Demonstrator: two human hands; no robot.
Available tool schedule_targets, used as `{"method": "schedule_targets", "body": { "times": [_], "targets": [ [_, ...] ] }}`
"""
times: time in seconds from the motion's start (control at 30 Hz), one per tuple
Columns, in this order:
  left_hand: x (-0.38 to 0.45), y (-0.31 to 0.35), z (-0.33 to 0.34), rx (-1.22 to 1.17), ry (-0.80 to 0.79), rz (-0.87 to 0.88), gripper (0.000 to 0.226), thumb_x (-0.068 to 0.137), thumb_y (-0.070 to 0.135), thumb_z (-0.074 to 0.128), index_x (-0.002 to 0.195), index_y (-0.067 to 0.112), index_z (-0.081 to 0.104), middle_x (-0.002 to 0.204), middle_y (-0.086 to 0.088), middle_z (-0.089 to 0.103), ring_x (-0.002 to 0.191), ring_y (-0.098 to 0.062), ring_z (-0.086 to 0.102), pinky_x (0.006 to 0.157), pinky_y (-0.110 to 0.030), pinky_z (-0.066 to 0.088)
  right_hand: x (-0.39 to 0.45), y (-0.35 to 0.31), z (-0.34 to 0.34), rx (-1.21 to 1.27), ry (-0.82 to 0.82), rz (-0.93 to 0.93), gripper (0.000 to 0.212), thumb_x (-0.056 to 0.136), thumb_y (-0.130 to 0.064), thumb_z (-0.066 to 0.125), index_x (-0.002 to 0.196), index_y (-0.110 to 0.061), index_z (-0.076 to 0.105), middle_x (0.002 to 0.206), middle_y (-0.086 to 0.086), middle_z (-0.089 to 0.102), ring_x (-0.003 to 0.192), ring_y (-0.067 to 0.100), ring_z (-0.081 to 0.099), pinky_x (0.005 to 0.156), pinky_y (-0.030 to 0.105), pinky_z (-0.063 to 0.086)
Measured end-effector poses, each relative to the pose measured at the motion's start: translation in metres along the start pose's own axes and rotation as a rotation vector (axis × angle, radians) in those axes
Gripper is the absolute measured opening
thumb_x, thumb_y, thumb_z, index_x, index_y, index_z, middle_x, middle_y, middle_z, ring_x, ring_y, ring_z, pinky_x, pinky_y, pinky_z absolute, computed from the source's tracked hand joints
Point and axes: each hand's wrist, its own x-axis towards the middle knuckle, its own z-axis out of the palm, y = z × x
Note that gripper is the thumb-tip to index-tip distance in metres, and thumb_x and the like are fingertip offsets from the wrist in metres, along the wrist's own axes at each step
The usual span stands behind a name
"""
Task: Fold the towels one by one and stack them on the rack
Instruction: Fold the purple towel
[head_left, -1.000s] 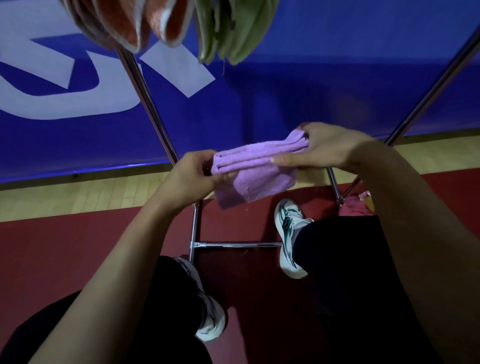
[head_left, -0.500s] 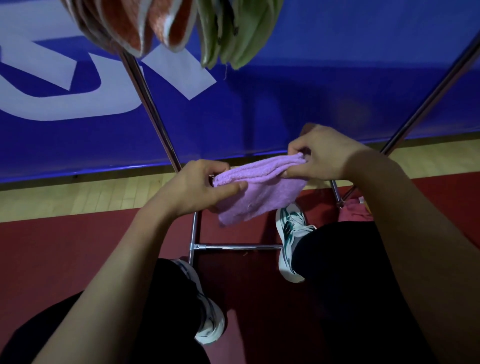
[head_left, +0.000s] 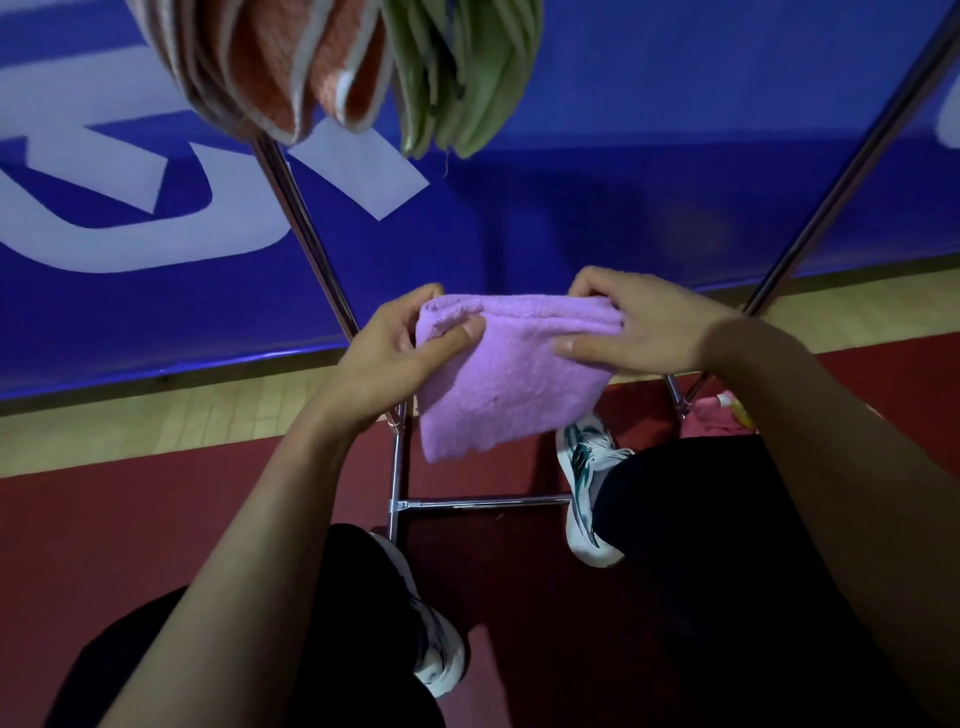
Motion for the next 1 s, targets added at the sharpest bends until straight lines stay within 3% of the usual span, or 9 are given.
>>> {"method": "schedule_targets", "body": {
  "times": [0.13, 0.23, 0.33, 0.47, 0.57, 0.63, 0.73, 0.87, 1.0],
  "targets": [
    [-0.007, 0.017, 0.015, 0.005, -0.142, 0.060, 0.034, 0.097, 0.032, 0.074, 0.094, 0.005, 0.053, 0.072, -0.011, 0.057, 0.064, -0.014, 0.050, 0.054, -0.026, 0.040, -0.008, -0.025, 0.024, -0.069, 0.011, -0.088, 0.079, 0.070, -0.078, 0.072, 0.132, -0.035, 0.049, 0.107, -0.018, 0.069, 0.097, 0.009, 0.066, 0.085, 0.031, 0.049],
    [-0.013, 0.020, 0.026, 0.012, -0.107, 0.080, 0.029, 0.097, 0.026, 0.074, 0.098, 0.005, 0.054, 0.081, 0.003, 0.073, 0.071, -0.007, 0.064, 0.065, -0.021, 0.047, -0.011, -0.036, 0.035, -0.088, 0.023, -0.097, 0.058, 0.073, -0.080, 0.069, 0.100, -0.029, 0.063, 0.078, -0.009, 0.067, 0.071, 0.008, 0.061, 0.067, 0.029, 0.048],
    [-0.016, 0.012, 0.023, 0.018, -0.078, 0.014, 0.037, 0.093, 0.039, 0.077, 0.110, 0.015, 0.054, 0.100, -0.001, 0.076, 0.088, -0.017, 0.073, 0.079, -0.034, 0.058, -0.014, -0.036, 0.039, -0.105, 0.013, -0.095, 0.053, 0.088, -0.065, 0.066, 0.063, -0.022, 0.050, 0.058, 0.000, 0.053, 0.057, 0.012, 0.048, 0.055, 0.024, 0.033],
    [-0.029, 0.003, 0.013, 0.036, -0.406, -0.249, 0.070, 0.081, 0.050, 0.087, 0.137, 0.032, 0.050, 0.127, 0.003, 0.072, 0.118, -0.018, 0.070, 0.098, -0.047, 0.060, -0.011, -0.031, 0.039, -0.058, 0.015, -0.210, 0.045, 0.094, -0.054, 0.063, 0.070, -0.016, 0.058, 0.069, -0.002, 0.060, 0.073, 0.008, 0.055, 0.067, 0.031, 0.042],
    [-0.038, -0.002, 0.015, 0.168, -0.600, -0.281, 0.035, 0.094, 0.037, 0.078, 0.121, 0.016, 0.071, 0.112, -0.005, 0.077, 0.099, -0.021, 0.074, 0.095, -0.052, 0.059, -0.010, -0.031, 0.030, 0.126, 0.070, -0.169, 0.027, 0.097, -0.039, 0.062, 0.079, -0.018, 0.064, 0.072, -0.006, 0.065, 0.071, 0.002, 0.055, 0.063, 0.022, 0.043],
    [-0.037, -0.006, 0.015, 0.181, -0.506, -0.301, 0.026, 0.098, 0.034, 0.072, 0.112, 0.012, 0.073, 0.107, -0.009, 0.078, 0.094, -0.031, 0.076, 0.091, -0.046, 0.062, -0.007, -0.029, 0.025, 0.217, 0.139, -0.160, 0.011, 0.101, -0.033, 0.060, 0.101, -0.029, 0.070, 0.090, -0.017, 0.072, 0.085, -0.007, 0.062, 0.074, 0.015, 0.046],
    [-0.036, -0.001, 0.008, 0.100, -0.300, -0.307, 0.020, 0.101, 0.027, 0.068, 0.104, 0.008, 0.072, 0.091, -0.009, 0.079, 0.078, -0.018, 0.077, 0.072, -0.028, 0.063, -0.001, -0.021, 0.015, 0.270, 0.186, -0.092, 0.014, 0.104, -0.034, 0.056, 0.112, -0.043, 0.064, 0.101, -0.032, 0.069, 0.098, -0.014, 0.062, 0.081, 0.013, 0.046],
    [-0.031, 0.009, 0.000, 0.086, -0.116, -0.163, 0.018, 0.100, 0.025, 0.070, 0.103, 0.007, 0.069, 0.080, -0.009, 0.078, 0.073, -0.018, 0.078, 0.069, -0.031, 0.063, 0.004, -0.007, 0.006, 0.250, 0.252, 0.037, 0.024, 0.105, -0.040, 0.051, 0.125, -0.033, 0.062, 0.118, -0.014, 0.070, 0.109, 0.009, 0.064, 0.089, 0.031, 0.047],
    [-0.028, 0.030, 0.009, -0.018, -0.023, -0.063, 0.036, 0.096, 0.026, 0.075, 0.123, 0.016, 0.054, 0.070, -0.013, 0.076, 0.070, -0.028, 0.079, 0.069, -0.029, 0.062, 0.013, 0.002, 0.009, 0.266, 0.334, 0.138, 0.031, 0.107, -0.036, 0.048, 0.133, -0.023, 0.060, 0.131, -0.001, 0.067, 0.120, 0.020, 0.060, 0.086, 0.026, 0.037]
  ]
}}
